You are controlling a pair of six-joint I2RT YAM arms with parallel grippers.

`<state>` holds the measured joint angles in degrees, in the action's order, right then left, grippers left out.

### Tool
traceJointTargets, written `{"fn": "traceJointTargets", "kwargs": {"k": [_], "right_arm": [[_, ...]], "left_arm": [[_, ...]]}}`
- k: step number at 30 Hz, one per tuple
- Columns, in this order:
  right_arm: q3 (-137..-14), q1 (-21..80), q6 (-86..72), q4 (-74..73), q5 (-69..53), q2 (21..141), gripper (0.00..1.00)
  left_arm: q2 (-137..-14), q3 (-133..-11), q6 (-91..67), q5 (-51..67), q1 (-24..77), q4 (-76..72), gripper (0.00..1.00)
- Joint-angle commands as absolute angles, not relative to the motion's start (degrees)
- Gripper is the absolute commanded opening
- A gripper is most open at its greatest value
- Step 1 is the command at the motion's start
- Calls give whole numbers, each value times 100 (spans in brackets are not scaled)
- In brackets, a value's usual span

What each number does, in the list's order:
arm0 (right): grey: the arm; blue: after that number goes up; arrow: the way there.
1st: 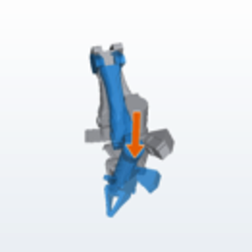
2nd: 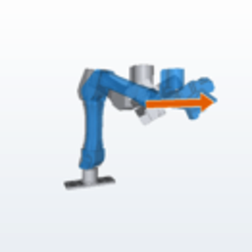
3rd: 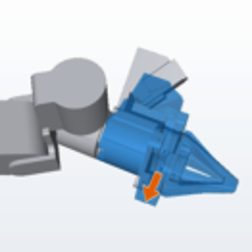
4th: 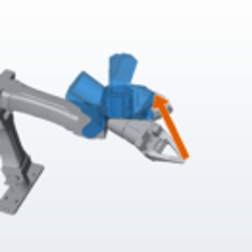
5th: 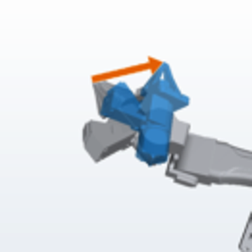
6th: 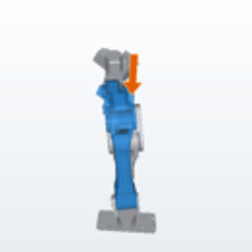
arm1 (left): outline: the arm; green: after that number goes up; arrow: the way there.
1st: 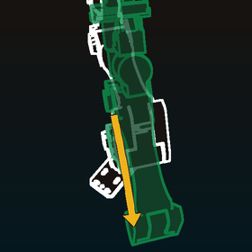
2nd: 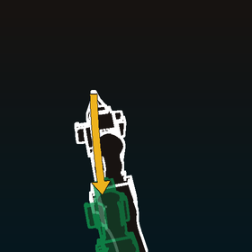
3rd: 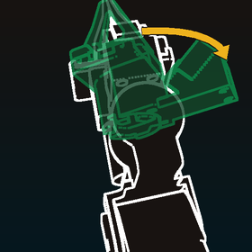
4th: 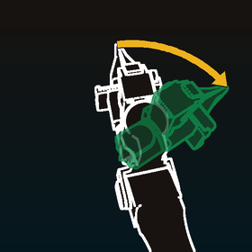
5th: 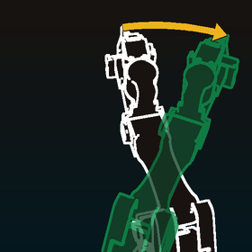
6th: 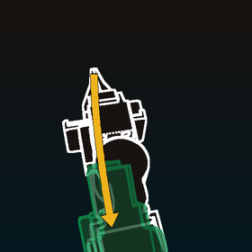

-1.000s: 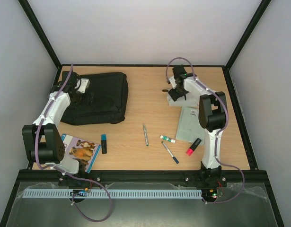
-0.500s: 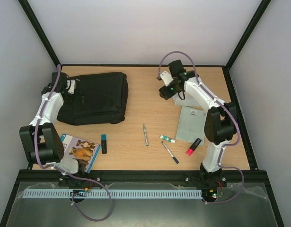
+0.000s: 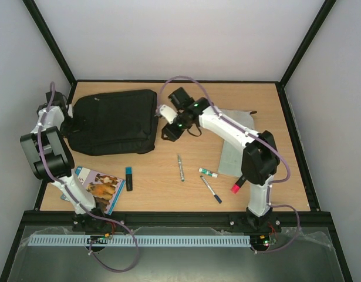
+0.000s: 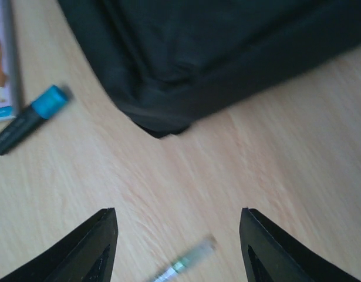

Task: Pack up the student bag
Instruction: Adjust the student bag at the center of the board.

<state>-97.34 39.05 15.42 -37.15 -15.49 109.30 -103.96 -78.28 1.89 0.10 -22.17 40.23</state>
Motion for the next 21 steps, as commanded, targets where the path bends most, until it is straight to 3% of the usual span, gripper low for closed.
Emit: {"fn": "traceJointTargets", "kwargs": {"k": [1,9,13,21], "right_arm": [[-10160,4362,1244,-3798,-1594,11386,58],[-11015,4683,1025,-3567,-867,12478,62],[-11012,4665,873,-3265,101,12680,66],[-11021,4165,941,-3224,713,12897,66]], "left_arm": [[-10837,-8373,135,287,-2542,4020,100],[-11710,-8764,304,598,-2610,4075,99],[-11643,-8539,395,1246,-2518,4064,97],[-11312,-7655,753,2650,-2278,4271,97]]}}
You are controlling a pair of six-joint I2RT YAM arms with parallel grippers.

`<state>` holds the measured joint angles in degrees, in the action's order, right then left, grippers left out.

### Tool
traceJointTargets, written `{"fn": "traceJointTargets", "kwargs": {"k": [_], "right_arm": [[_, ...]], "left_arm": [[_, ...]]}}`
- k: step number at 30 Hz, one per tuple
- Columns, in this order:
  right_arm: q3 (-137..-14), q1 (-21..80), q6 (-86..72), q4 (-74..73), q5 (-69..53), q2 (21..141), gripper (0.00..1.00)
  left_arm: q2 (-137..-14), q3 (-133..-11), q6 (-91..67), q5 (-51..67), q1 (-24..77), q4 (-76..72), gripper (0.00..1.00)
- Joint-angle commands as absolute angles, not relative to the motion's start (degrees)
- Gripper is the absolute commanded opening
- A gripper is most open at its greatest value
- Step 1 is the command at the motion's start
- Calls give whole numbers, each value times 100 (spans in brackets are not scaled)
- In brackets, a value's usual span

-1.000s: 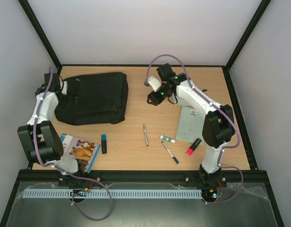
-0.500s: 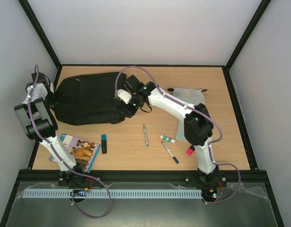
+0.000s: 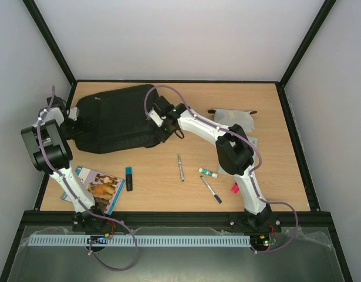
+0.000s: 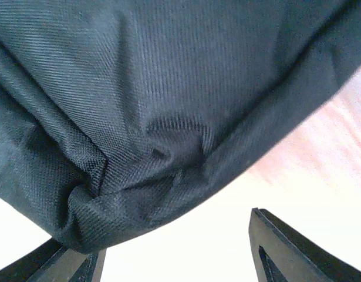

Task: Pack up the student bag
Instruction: Adjust the student bag at the center of the board.

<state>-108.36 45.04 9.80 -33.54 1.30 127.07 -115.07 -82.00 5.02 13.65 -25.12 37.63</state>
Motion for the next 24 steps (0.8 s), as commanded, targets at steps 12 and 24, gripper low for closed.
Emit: {"fn": "traceJointTargets", "kwargs": {"k": [12,24], "right_arm": [[-11109,3375,1208,-3155,1114,12916,69],[-10302,3357,1310,-3419,385,11586,72]], "left_arm": [[-10145,-5907,2258,3650,-1458,5062,94],[-9847,-7379,4655,1420,-1882,6267,95]]}}
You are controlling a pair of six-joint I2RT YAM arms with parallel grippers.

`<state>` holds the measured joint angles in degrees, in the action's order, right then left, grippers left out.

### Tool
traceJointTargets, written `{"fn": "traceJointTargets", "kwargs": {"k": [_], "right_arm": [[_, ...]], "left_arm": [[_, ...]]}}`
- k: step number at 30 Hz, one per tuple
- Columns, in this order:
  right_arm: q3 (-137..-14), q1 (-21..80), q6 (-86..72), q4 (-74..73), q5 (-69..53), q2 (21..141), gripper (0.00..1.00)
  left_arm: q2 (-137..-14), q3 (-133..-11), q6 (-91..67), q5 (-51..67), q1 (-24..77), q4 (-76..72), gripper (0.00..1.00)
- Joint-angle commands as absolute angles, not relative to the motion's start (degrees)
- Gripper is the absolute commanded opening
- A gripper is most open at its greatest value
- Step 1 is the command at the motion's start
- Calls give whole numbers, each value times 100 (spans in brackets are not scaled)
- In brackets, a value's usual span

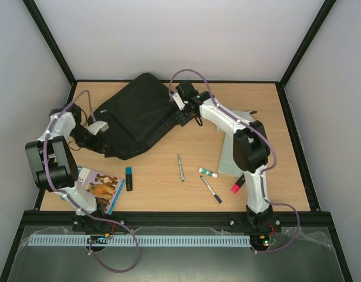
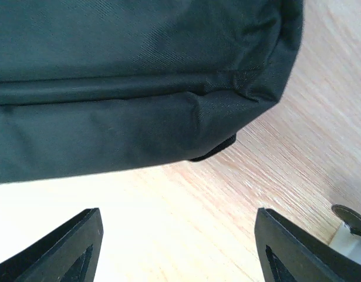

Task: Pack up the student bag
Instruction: Adjust the student bag at the center of the board.

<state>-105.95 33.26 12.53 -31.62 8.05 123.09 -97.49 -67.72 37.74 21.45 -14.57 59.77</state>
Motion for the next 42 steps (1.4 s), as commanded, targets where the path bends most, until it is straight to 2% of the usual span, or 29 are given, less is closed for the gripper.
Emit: {"fn": "traceJointTargets", "kwargs": {"k": [1,5,10,16,20,25,36,42], "right_arm": [[-10167,3357,1310,-3437,300,11462,72],[-9670,3357,1336,-3554,-197,11067,71],[-9188,3366,1364,-3794,-995,10708,70],[-8510,3366,1533,-3830,-1104,10518,68],[-8189,3366,1529,-3703,-1272,10580,67],[-8401,3366,1481,-3688,-1291,10907,65],[-9327,3362,1639,-3455,-693,12129,64],[-10148,3358,1725,-3498,-298,12731,64]], "left_arm": [[-10052,-7644,4588,1442,-1980,6194,95],[-10948,-8630,3324,1226,-2045,5360,98],[-11878,-9693,2210,1695,-1986,4607,99],[-13214,-11421,1864,2094,-1953,4981,99],[-13795,-11930,1859,2368,-1913,5224,99],[-13824,-11668,1914,2739,-1682,5343,98],[-12797,-9764,1915,3702,-1331,5301,93],[-11957,-8633,1892,3677,-927,4999,92]]}}
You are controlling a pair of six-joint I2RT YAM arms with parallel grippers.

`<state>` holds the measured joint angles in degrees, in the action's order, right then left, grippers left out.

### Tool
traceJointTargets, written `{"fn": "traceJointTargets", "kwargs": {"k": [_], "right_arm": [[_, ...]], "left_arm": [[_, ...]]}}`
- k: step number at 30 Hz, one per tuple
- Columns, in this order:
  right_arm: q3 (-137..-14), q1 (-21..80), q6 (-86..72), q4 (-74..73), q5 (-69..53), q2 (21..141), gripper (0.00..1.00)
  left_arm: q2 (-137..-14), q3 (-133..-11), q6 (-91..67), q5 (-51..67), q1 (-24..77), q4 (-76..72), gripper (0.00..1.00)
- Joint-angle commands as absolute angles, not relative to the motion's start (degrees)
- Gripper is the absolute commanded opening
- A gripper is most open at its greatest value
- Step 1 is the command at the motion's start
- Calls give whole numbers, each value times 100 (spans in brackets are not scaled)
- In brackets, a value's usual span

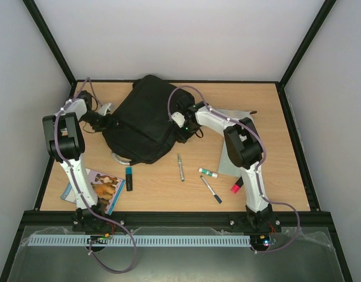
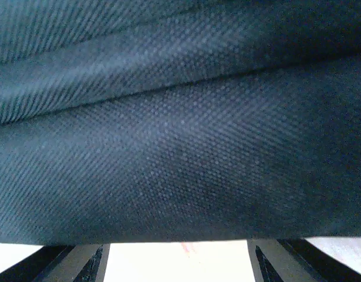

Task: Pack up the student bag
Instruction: Adjust the student bag at the center of the board.

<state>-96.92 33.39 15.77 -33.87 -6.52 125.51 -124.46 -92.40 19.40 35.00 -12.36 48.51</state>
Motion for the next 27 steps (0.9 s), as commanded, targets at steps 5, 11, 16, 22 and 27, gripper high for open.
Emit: {"fn": "traceJointTargets", "kwargs": {"k": [5,11,16,22,27], "right_arm": [[-10558,3265,2019,-3465,87,13069,63],[-11077,3164,2030,-3541,155,13404,64],[-11282,3155,2108,-3551,216,13452,64],[-11081,3146,2043,-3602,205,13287,65],[-10837,3146,2024,-3567,275,13126,65]], "left_arm": [[-11419,-8034,2016,3407,-419,4883,92],[-11168,-7638,1961,3327,-33,4872,92],[-10890,-7250,1838,3468,170,4865,92],[-10612,-6833,1727,3518,661,4694,91],[-10503,-6739,1719,3314,1033,4614,91]]}}
